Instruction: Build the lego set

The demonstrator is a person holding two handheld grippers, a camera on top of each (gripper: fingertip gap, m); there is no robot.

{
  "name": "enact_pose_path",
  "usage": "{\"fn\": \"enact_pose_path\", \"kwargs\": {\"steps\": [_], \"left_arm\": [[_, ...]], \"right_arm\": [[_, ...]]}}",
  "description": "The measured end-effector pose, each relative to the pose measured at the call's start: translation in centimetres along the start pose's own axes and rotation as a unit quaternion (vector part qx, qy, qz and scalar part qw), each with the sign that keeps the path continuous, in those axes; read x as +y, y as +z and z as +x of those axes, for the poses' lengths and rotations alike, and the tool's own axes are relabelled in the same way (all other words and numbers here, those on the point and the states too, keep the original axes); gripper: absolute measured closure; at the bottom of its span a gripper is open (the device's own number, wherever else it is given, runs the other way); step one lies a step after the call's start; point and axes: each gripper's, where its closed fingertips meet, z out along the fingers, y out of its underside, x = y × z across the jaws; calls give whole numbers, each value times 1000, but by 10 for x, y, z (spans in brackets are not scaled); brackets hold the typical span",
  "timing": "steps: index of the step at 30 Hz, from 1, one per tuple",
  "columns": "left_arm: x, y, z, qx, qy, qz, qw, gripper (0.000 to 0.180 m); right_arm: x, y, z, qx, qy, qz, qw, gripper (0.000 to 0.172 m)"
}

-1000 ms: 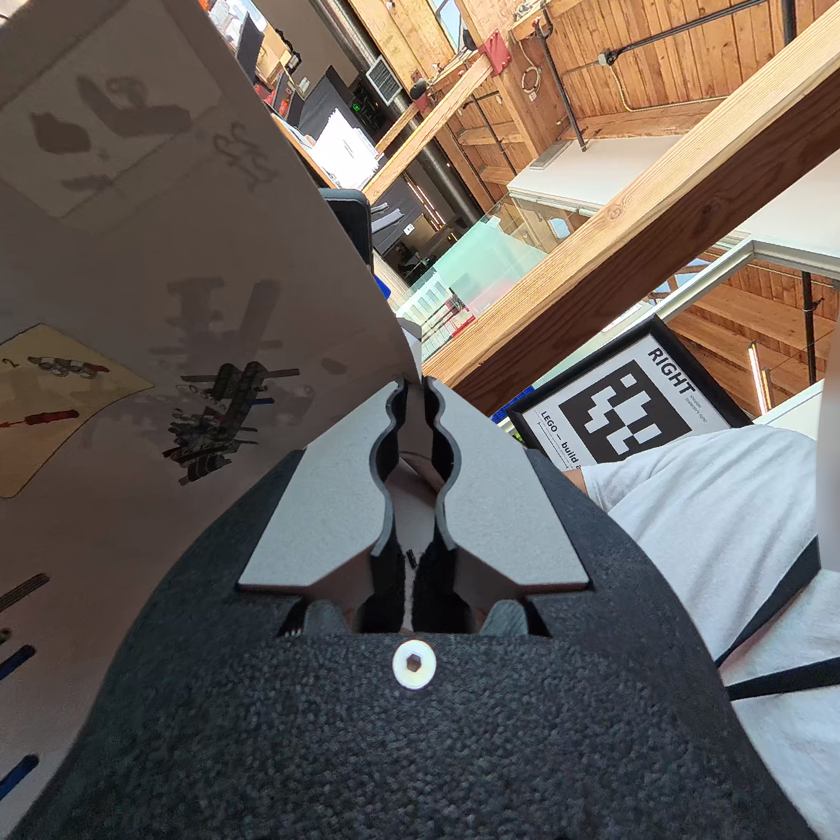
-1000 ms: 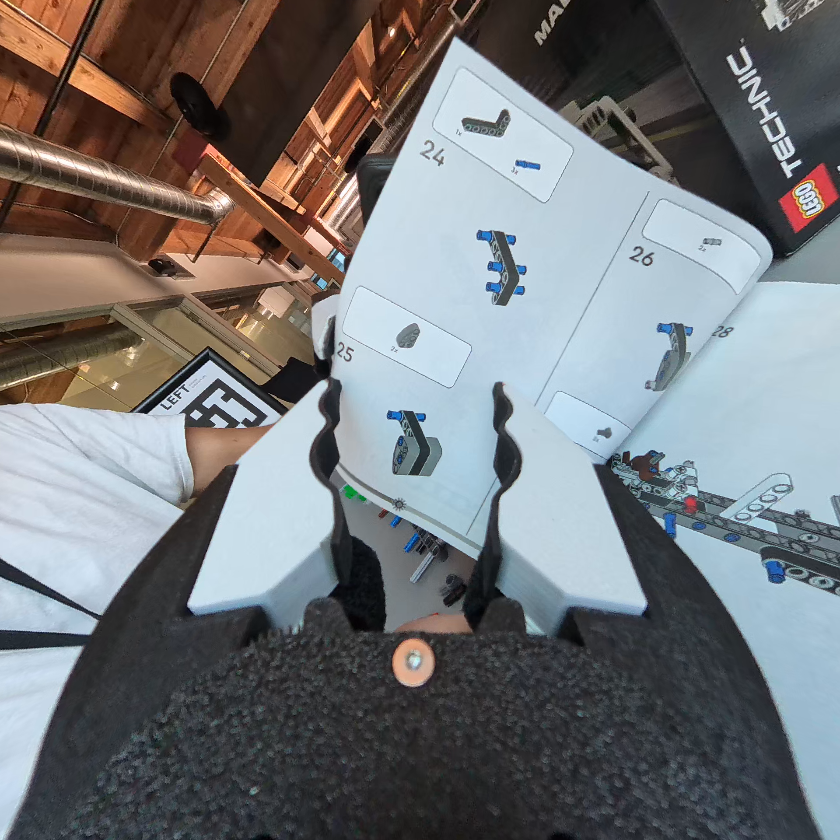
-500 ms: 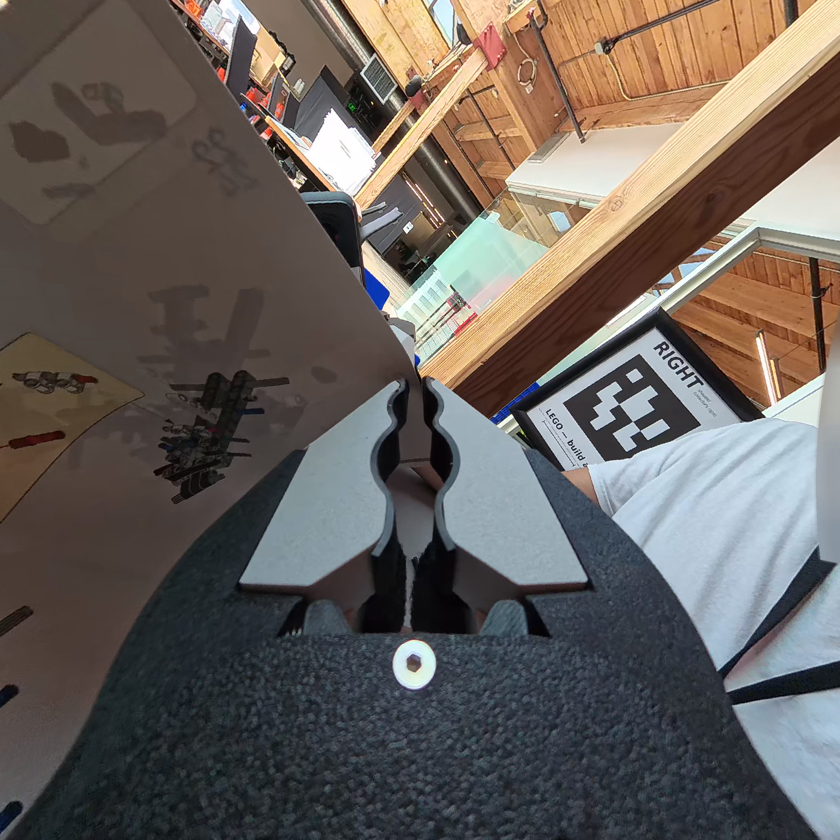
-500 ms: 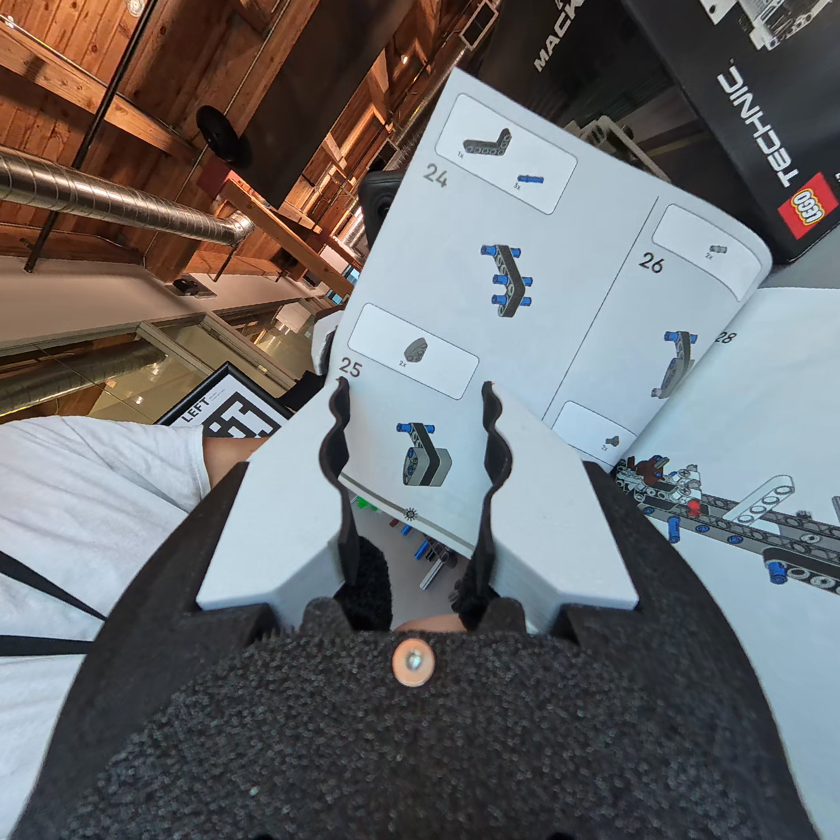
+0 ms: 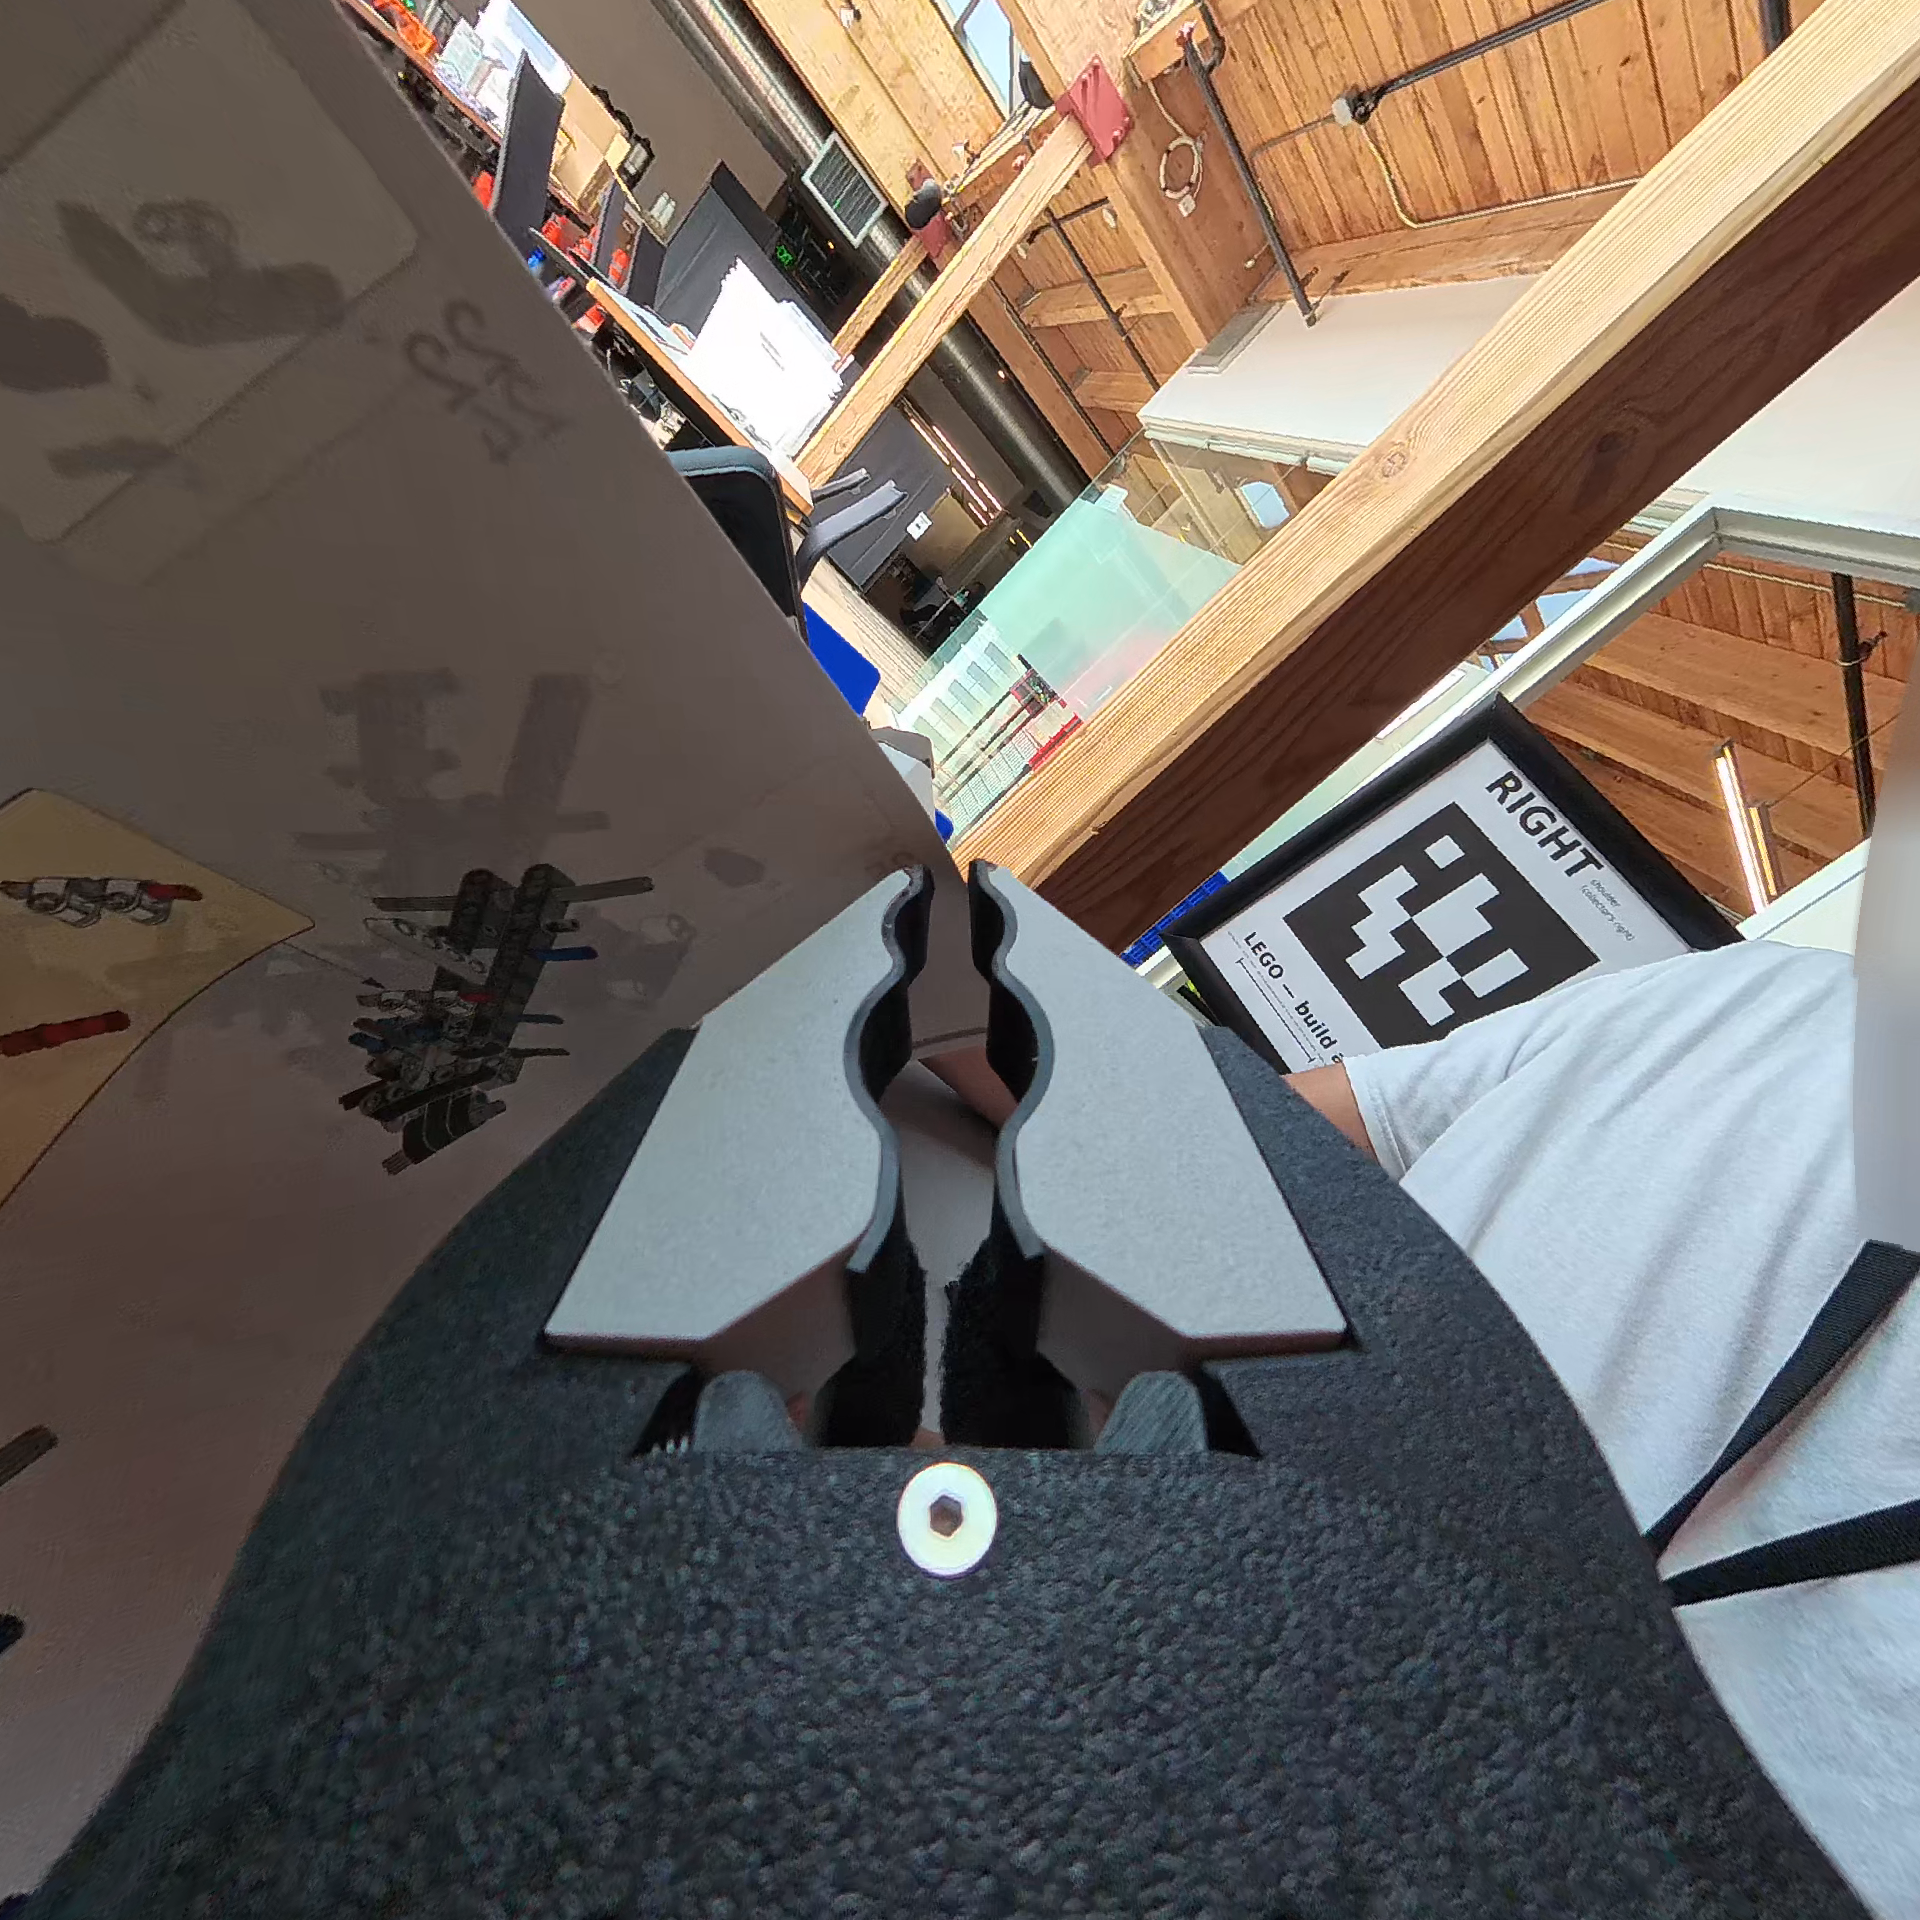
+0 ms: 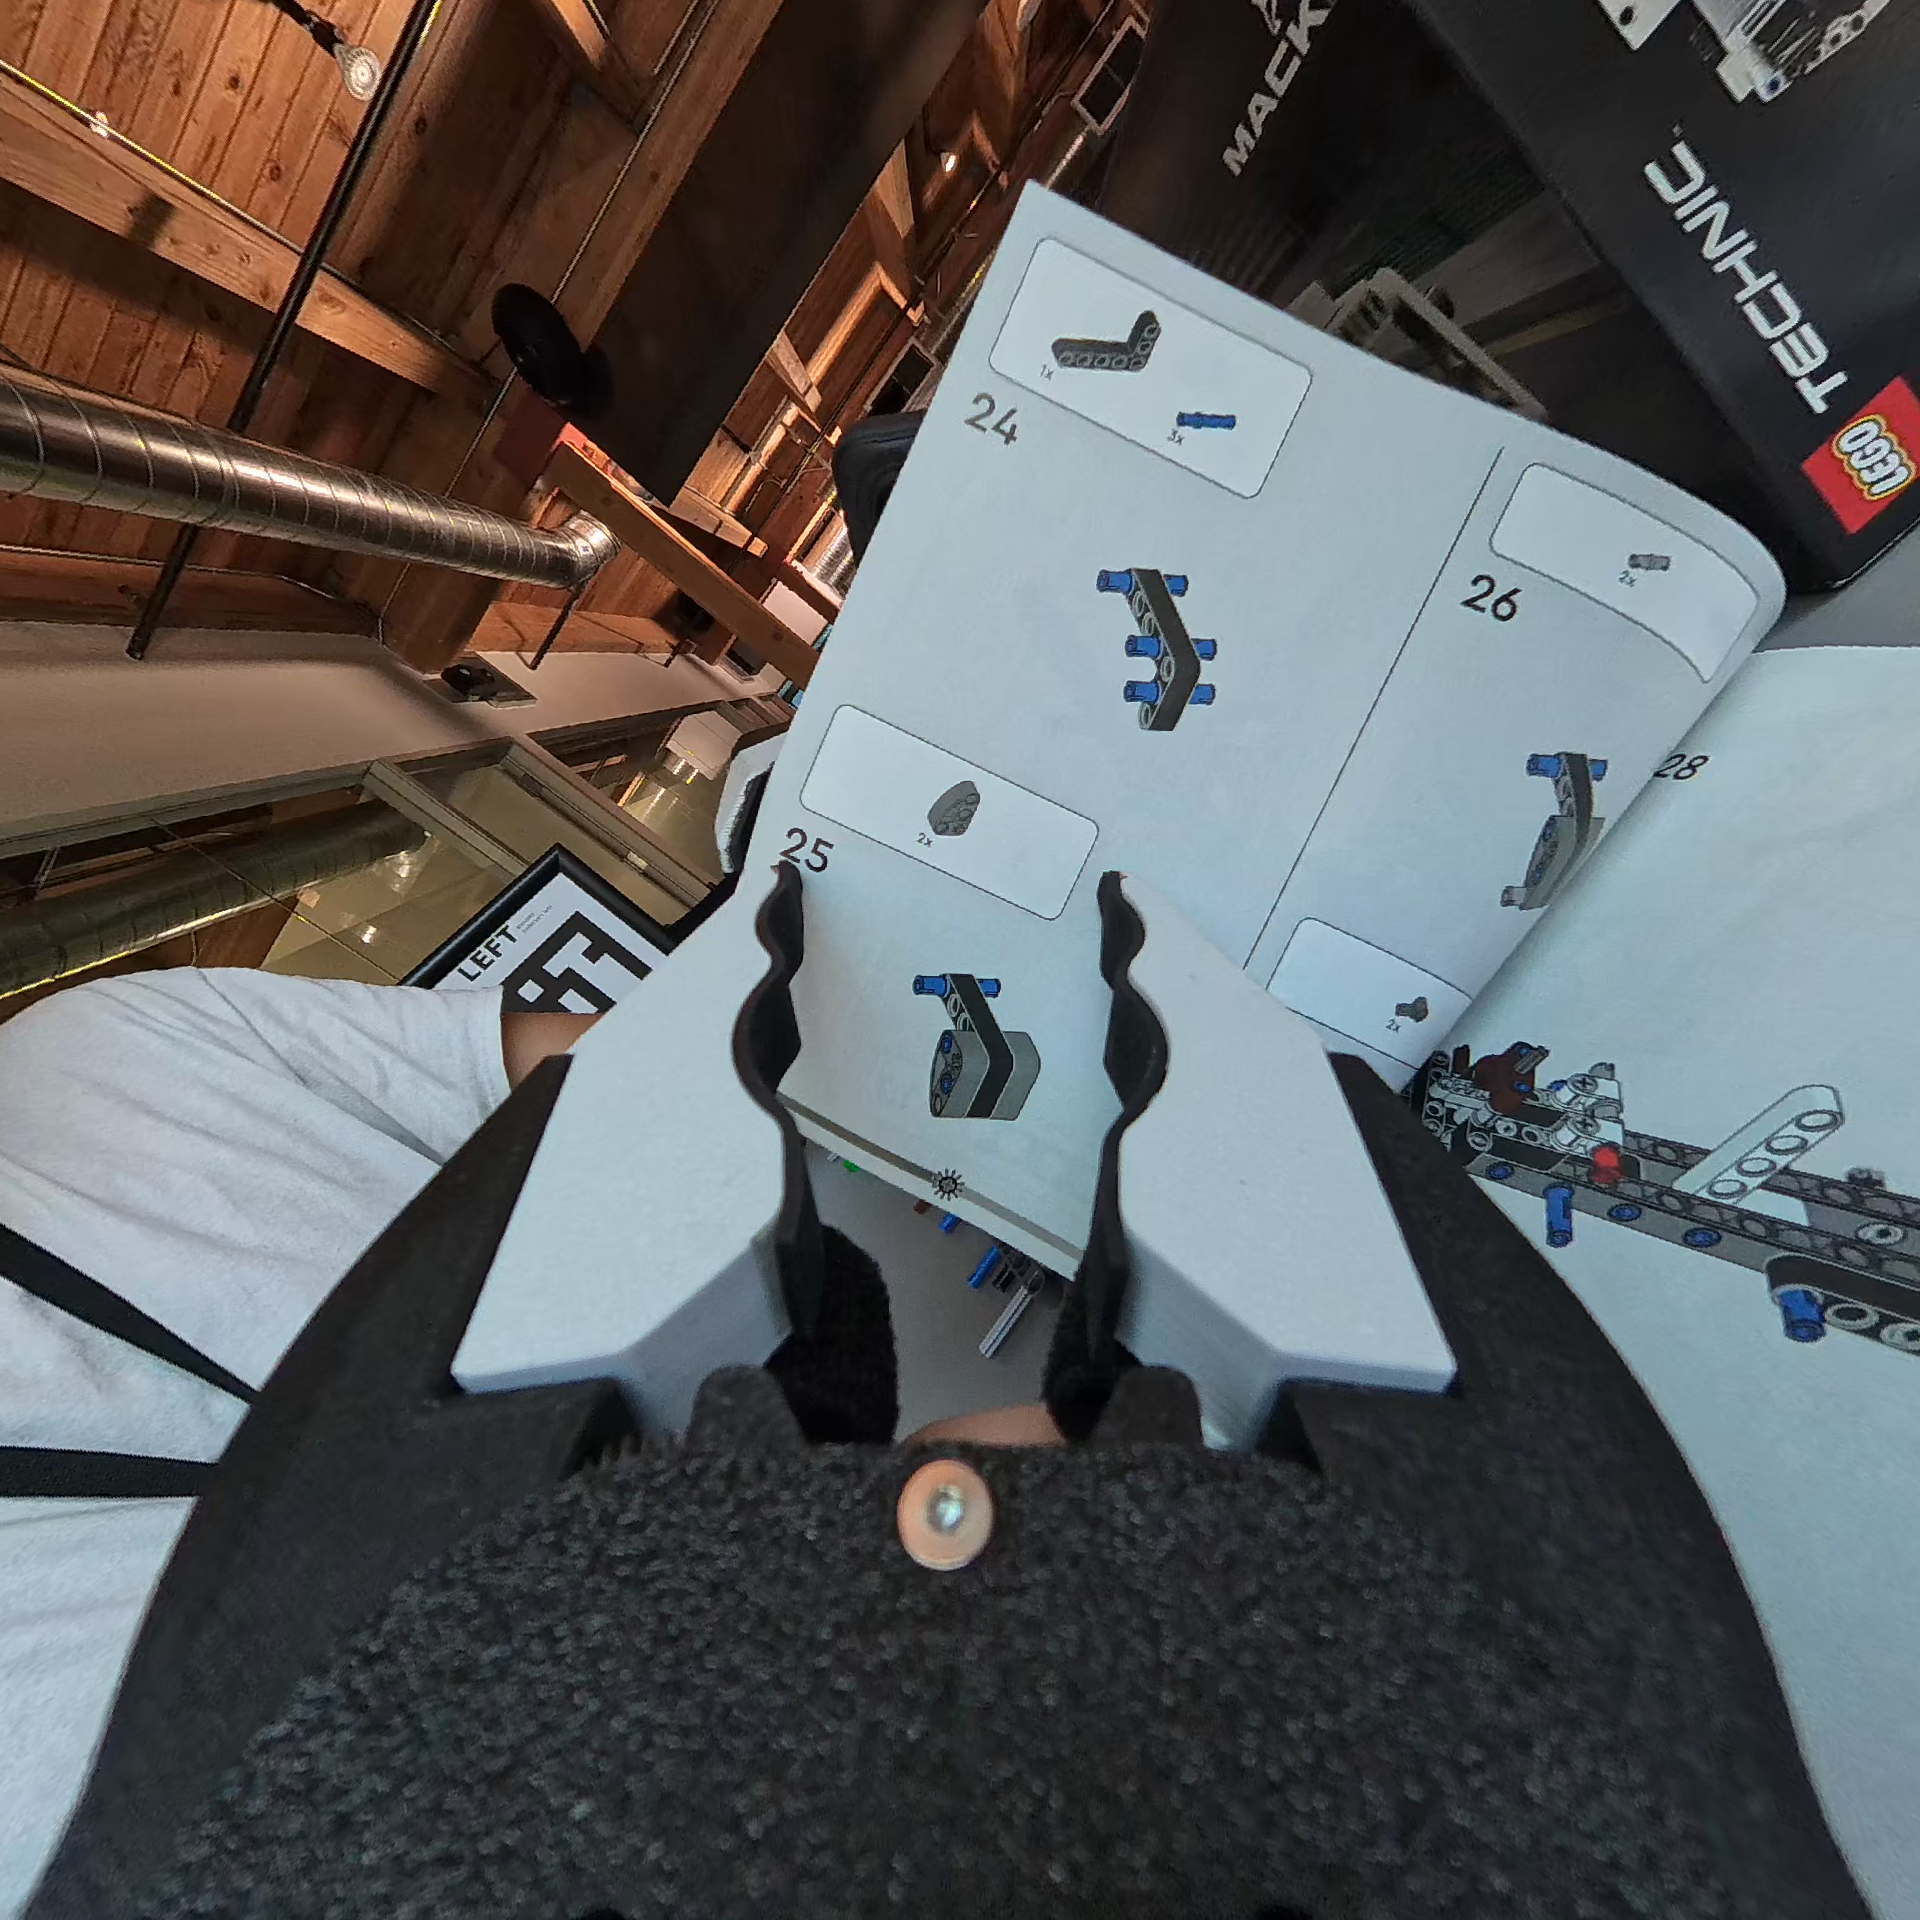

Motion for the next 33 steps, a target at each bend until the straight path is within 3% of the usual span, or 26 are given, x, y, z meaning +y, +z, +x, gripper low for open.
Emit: {"fn": "enact_pose_path", "kwargs": {"steps": [27,33], "left_arm": [[-2,6,-5,1,-6,5,1000,180],[-11,6,-16,-30,-5,22,999,180]], "right_arm": [[-4,-5,-5,-23,16,12,1000,117],[-7,-17,-5,77,-84,4,994,112]]}}
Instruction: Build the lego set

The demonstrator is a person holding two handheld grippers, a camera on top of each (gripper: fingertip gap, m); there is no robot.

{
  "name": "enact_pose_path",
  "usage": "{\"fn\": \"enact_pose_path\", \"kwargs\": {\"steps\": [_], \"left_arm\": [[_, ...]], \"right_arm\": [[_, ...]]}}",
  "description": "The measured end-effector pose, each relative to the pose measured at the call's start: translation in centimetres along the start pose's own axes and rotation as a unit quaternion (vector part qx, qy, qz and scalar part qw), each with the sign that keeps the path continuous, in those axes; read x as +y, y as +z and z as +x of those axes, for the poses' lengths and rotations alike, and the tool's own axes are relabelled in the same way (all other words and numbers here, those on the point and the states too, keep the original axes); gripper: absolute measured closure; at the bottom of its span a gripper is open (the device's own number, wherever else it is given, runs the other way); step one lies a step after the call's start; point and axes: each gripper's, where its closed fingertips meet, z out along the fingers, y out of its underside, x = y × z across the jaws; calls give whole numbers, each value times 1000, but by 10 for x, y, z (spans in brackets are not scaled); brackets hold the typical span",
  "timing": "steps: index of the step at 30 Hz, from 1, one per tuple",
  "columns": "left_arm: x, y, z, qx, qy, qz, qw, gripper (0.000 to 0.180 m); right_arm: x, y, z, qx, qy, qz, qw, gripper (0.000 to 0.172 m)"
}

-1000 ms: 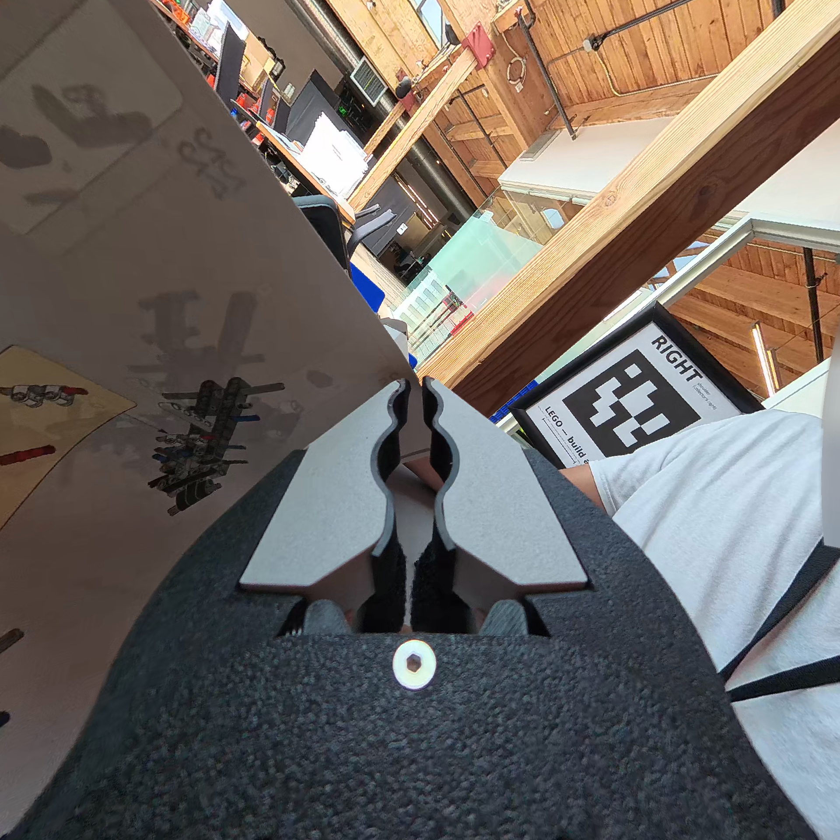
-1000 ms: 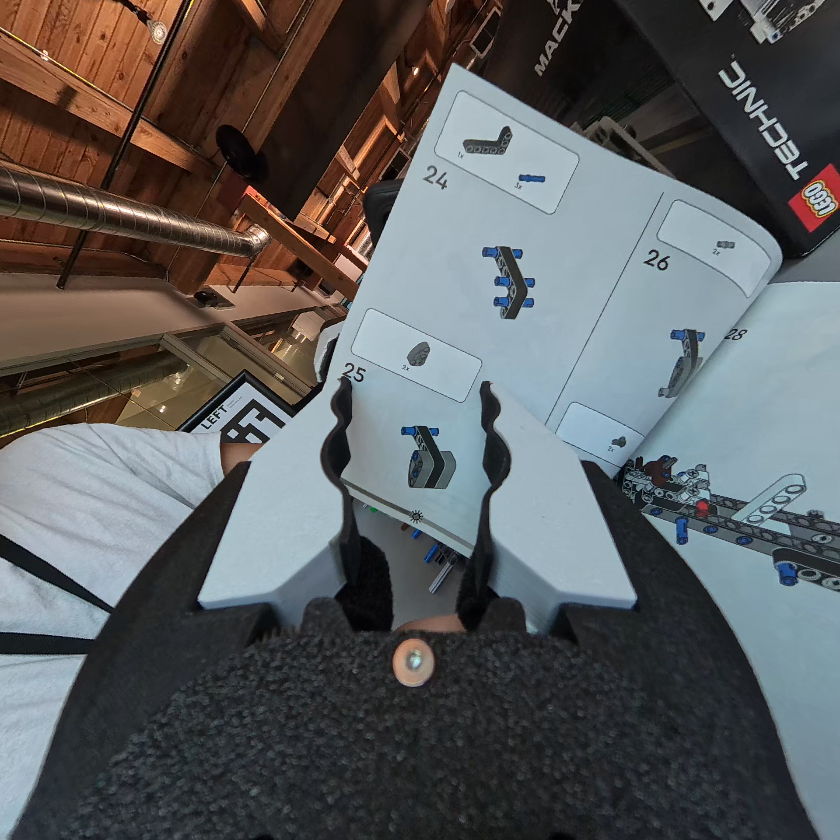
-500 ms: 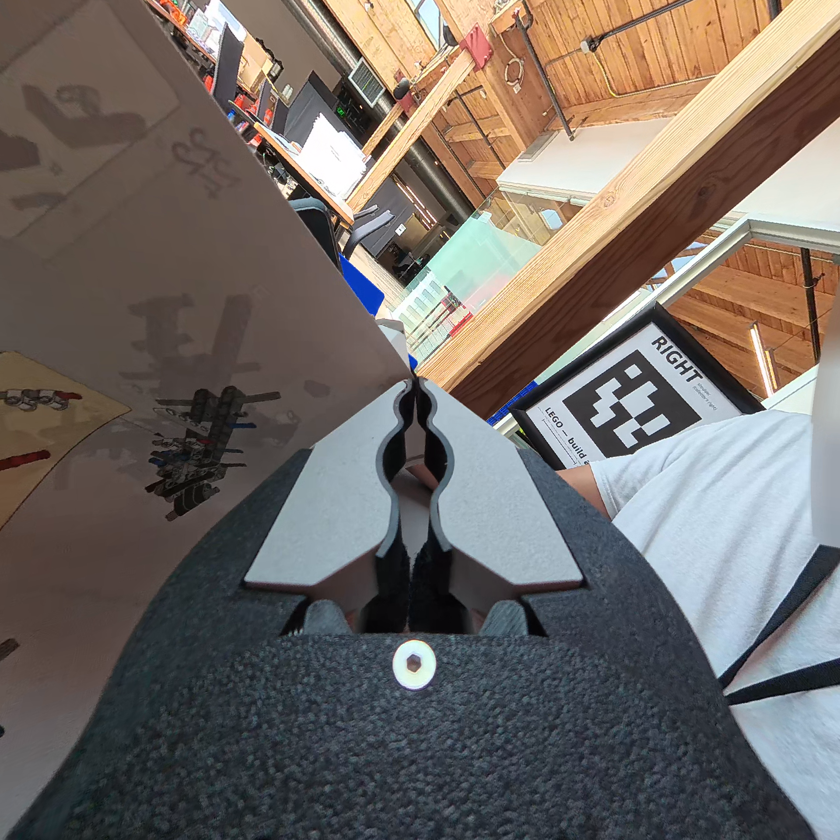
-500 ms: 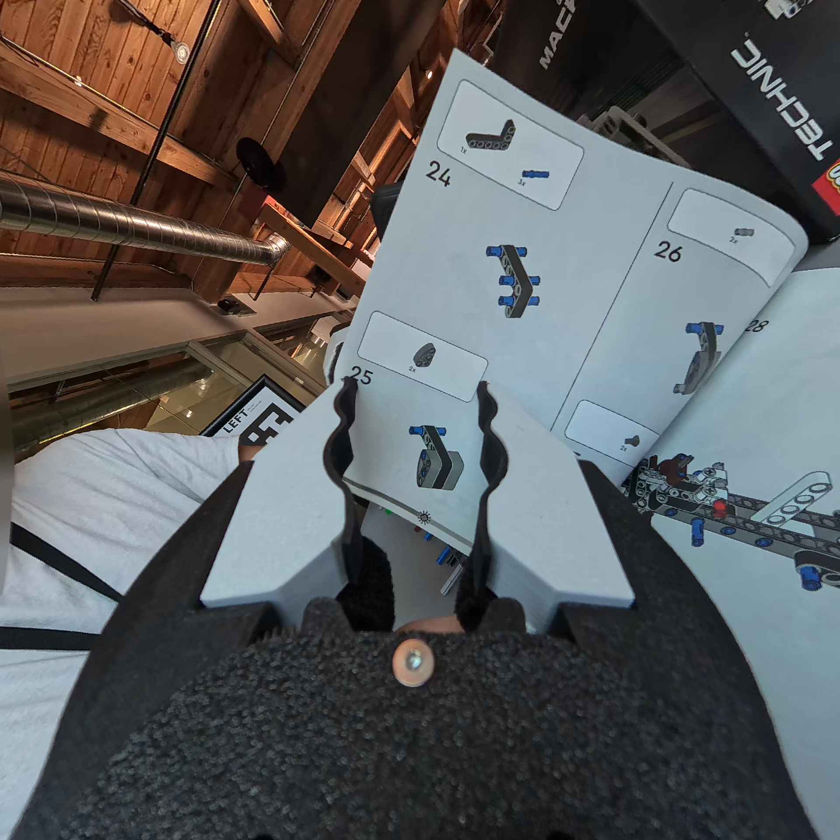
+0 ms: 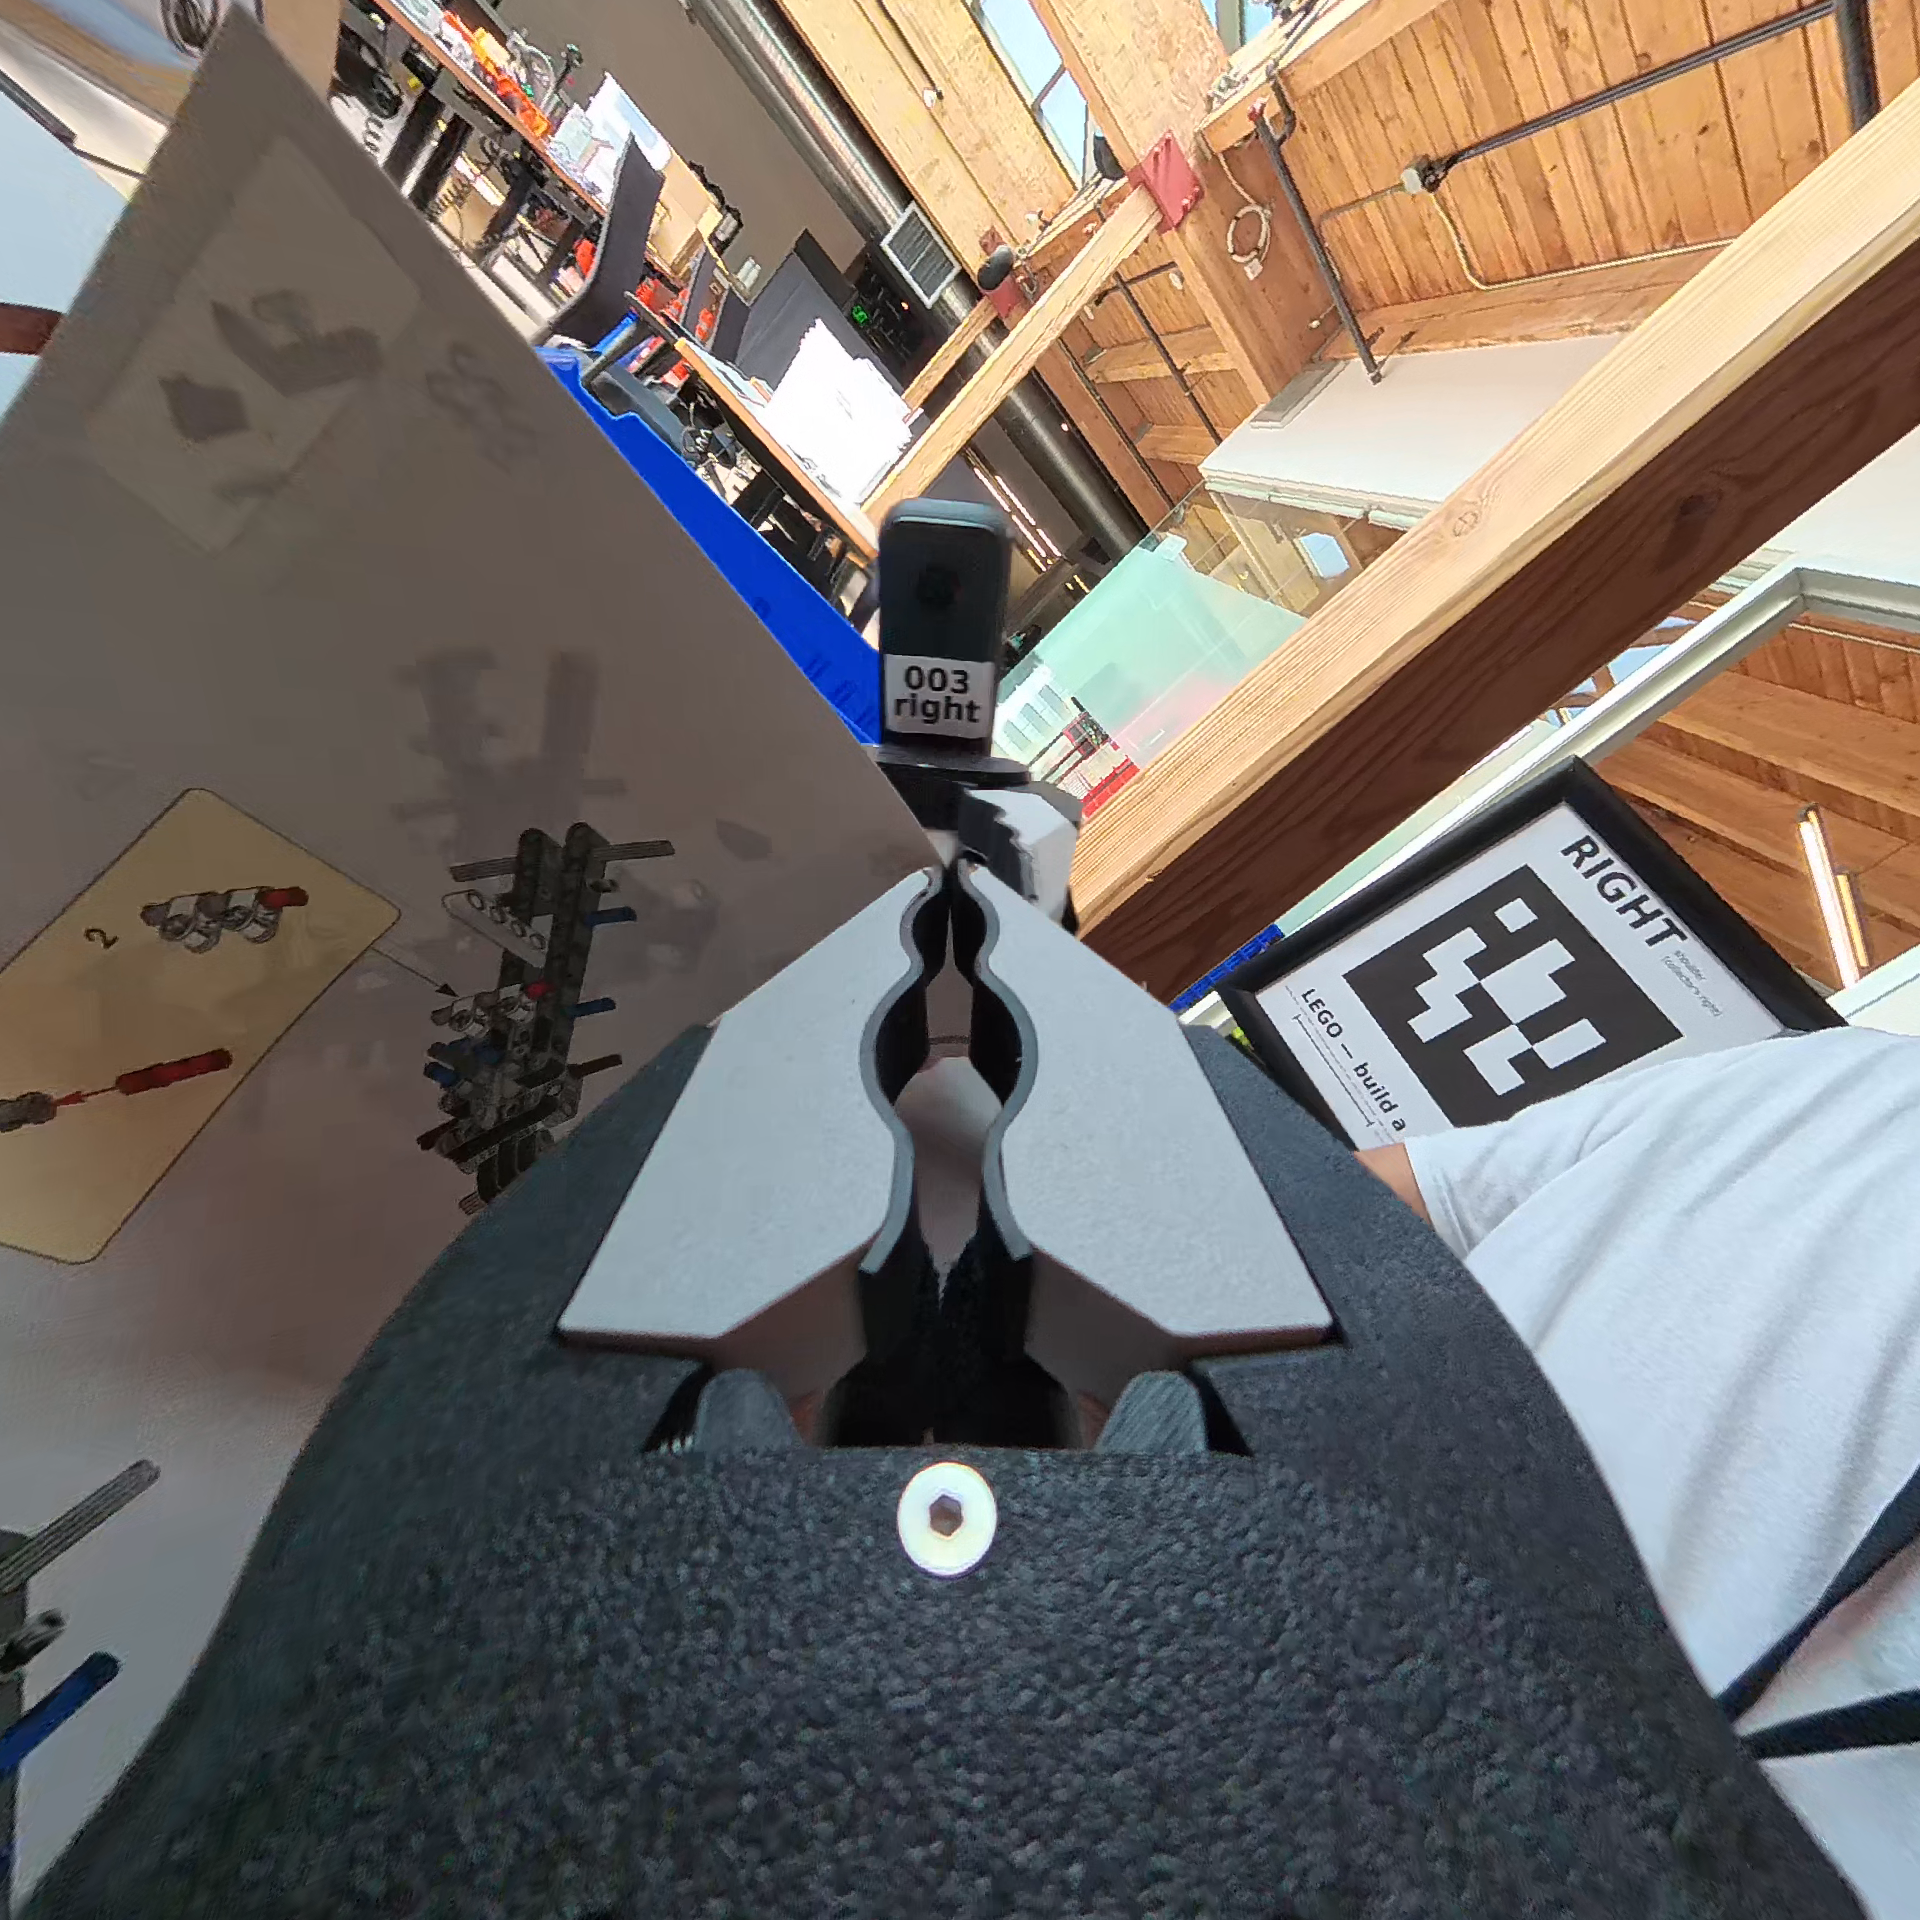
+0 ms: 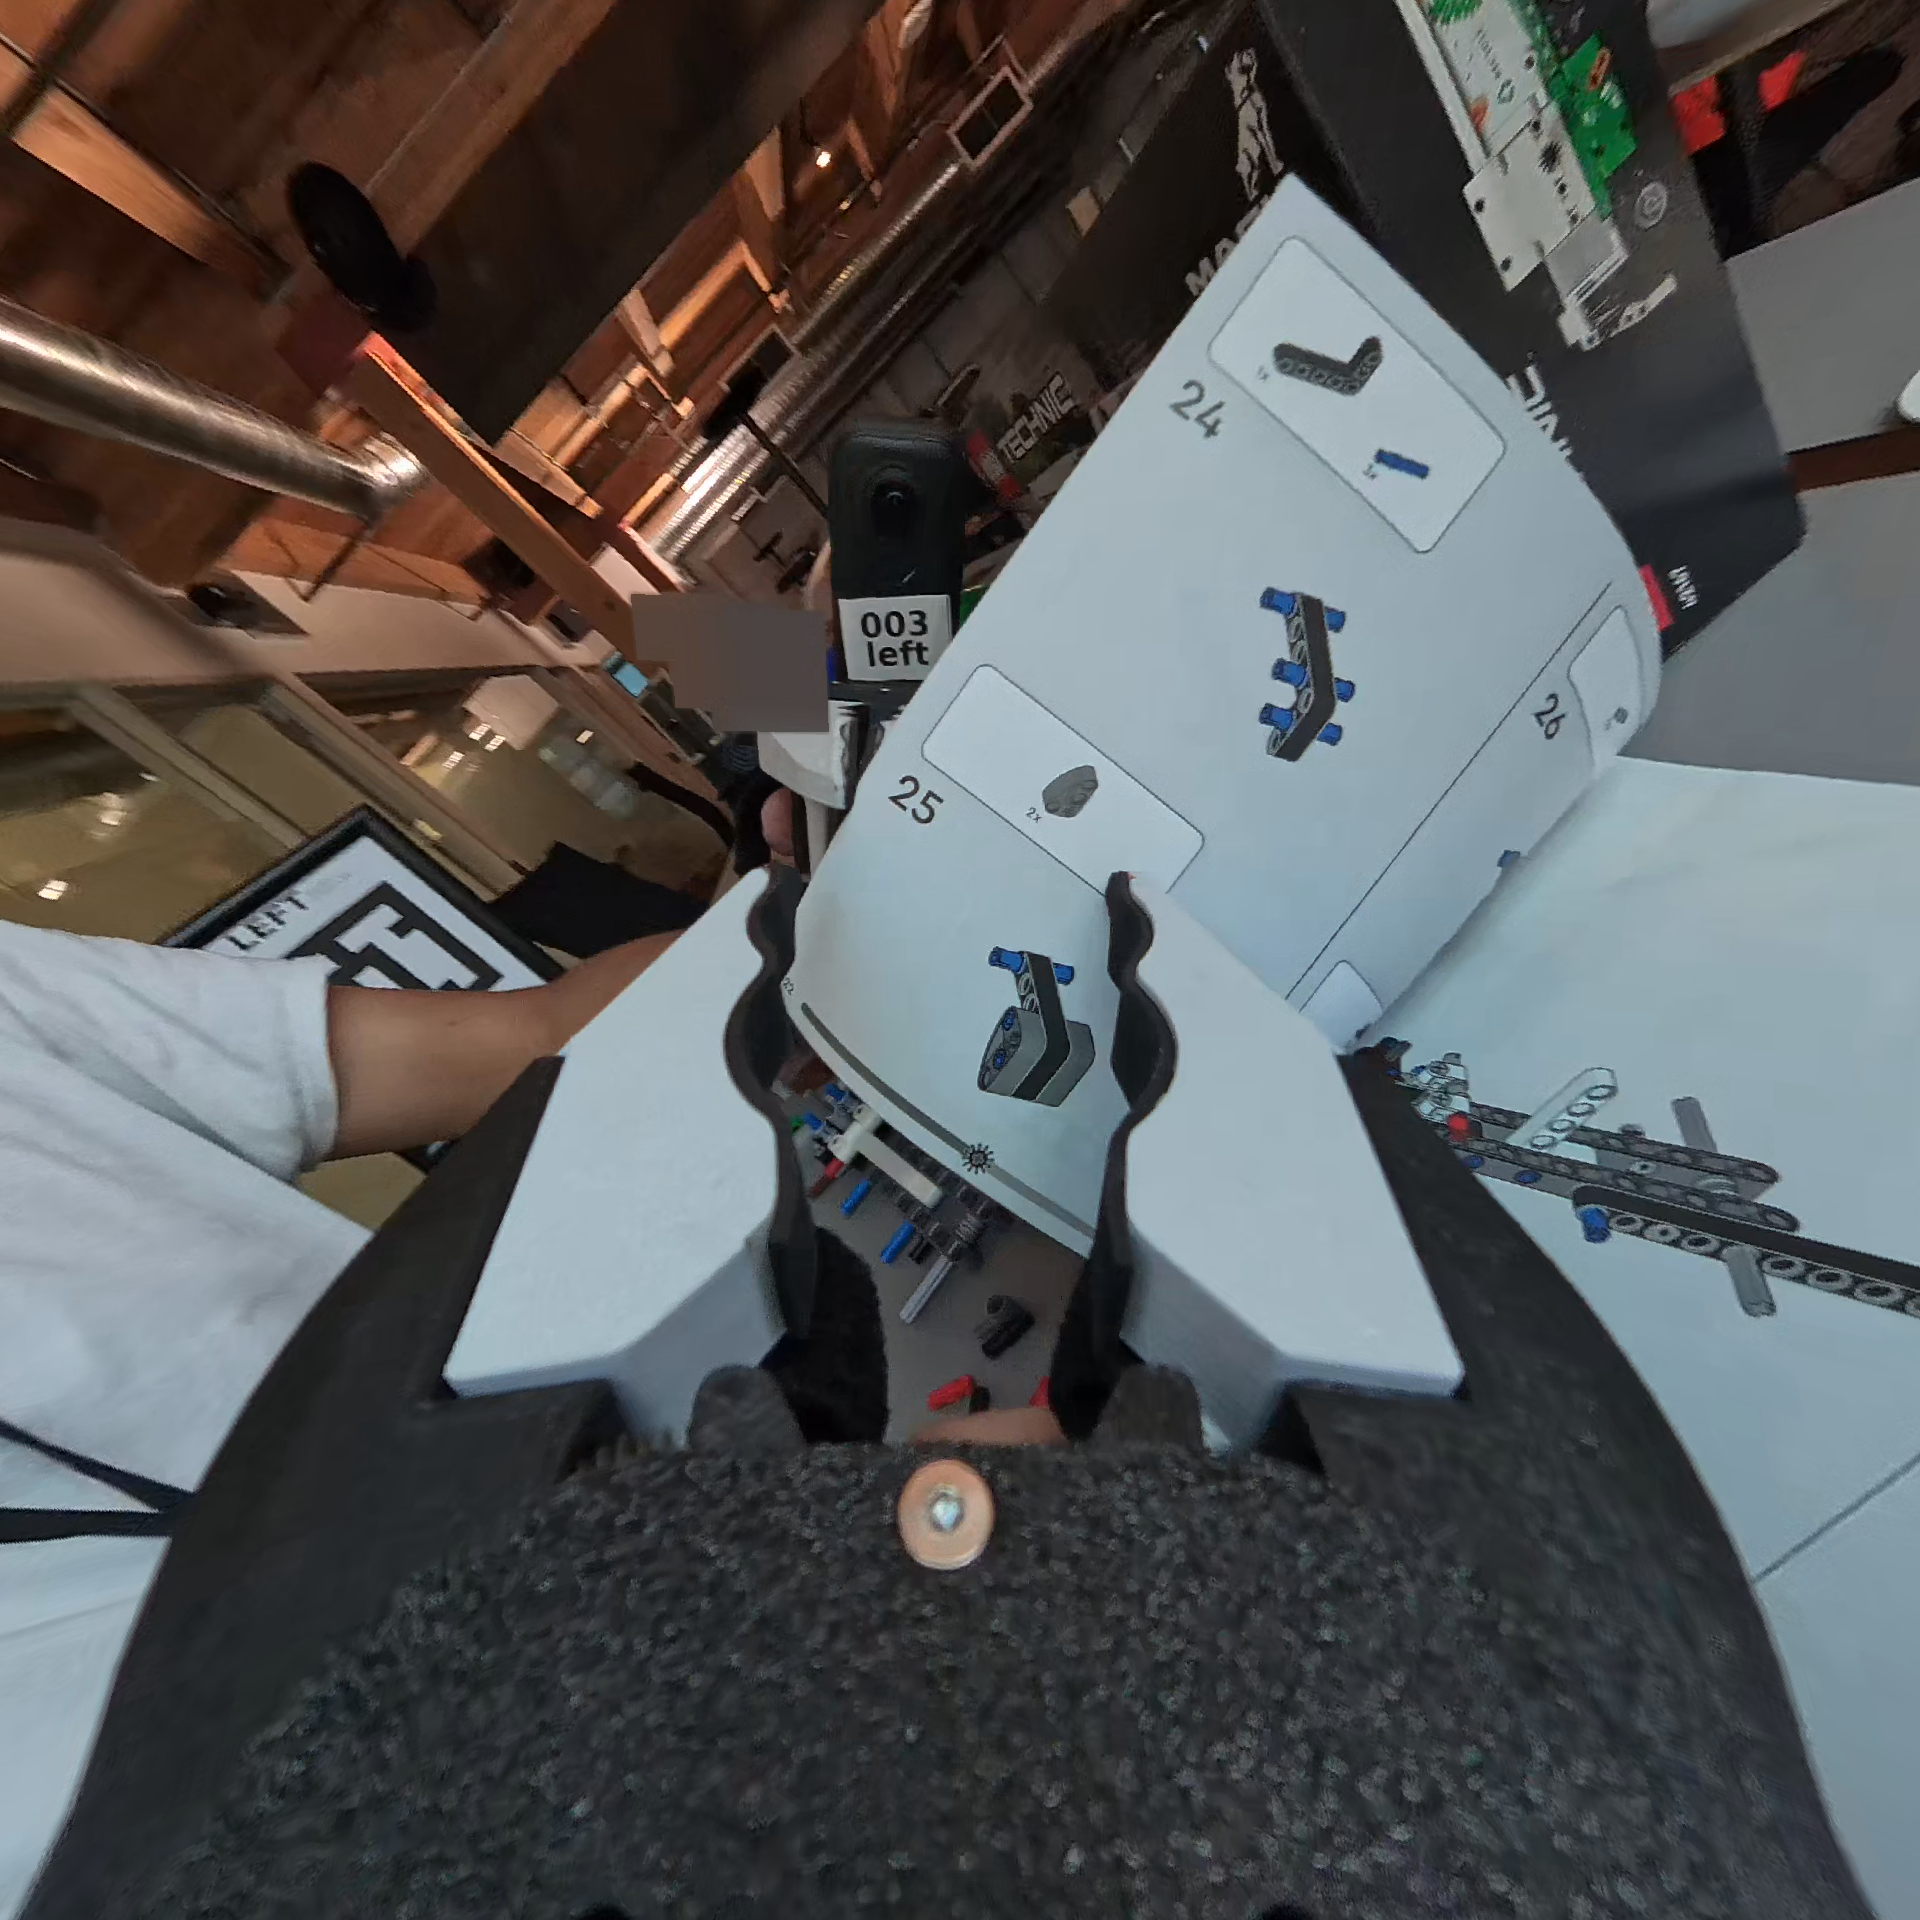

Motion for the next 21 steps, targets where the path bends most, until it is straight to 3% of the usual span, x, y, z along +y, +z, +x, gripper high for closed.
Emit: {"fn": "enact_pose_path", "kwargs": {"steps": [5,21], "left_arm": [[3,10,-3,-15,14,-9,1000,180],[13,17,-13,-14,1,-17,1000,180]], "right_arm": [[14,-1,2,66,-48,-41,996,109],[19,-1,1,27,-13,-42,999,114]]}}
